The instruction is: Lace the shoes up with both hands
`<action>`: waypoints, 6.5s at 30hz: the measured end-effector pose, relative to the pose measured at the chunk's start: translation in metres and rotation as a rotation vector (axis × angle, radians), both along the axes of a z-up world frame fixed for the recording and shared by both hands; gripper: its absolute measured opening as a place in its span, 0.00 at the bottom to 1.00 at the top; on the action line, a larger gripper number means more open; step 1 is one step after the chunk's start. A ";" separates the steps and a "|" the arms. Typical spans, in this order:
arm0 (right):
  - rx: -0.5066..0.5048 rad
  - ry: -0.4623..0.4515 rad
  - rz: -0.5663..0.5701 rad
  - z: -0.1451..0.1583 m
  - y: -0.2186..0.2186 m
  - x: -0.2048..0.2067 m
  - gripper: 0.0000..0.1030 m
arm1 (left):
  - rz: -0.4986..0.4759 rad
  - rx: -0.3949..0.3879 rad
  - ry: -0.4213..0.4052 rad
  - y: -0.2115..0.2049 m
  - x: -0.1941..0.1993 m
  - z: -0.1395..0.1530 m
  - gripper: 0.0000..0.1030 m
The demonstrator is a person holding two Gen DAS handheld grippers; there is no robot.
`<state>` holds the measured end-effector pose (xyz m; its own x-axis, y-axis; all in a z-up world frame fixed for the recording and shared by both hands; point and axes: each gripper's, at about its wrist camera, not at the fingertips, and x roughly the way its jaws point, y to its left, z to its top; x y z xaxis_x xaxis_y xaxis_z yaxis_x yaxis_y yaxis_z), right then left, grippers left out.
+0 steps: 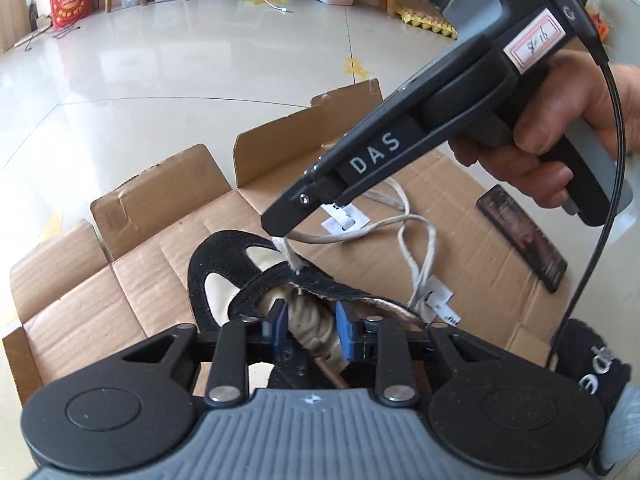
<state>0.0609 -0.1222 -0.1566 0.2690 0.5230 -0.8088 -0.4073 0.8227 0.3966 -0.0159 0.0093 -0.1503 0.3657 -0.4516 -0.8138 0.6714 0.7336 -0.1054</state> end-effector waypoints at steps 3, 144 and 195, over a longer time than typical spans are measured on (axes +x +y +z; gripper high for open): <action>-0.013 0.028 -0.009 -0.008 -0.001 0.000 0.02 | -0.003 -0.004 0.006 0.000 0.007 -0.006 0.26; -0.796 -0.777 1.159 -0.024 0.097 -0.130 0.15 | 0.132 -0.020 0.033 0.045 -0.007 0.004 0.22; -0.416 -0.242 0.705 0.045 0.073 -0.048 0.15 | -0.048 -0.100 0.101 0.045 0.013 0.000 0.62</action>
<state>0.0130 -0.0494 -0.1111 0.1825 0.3064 -0.9342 -0.9132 0.4049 -0.0456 -0.0026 0.0547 -0.1504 0.2603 -0.5471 -0.7955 0.6882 0.6831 -0.2446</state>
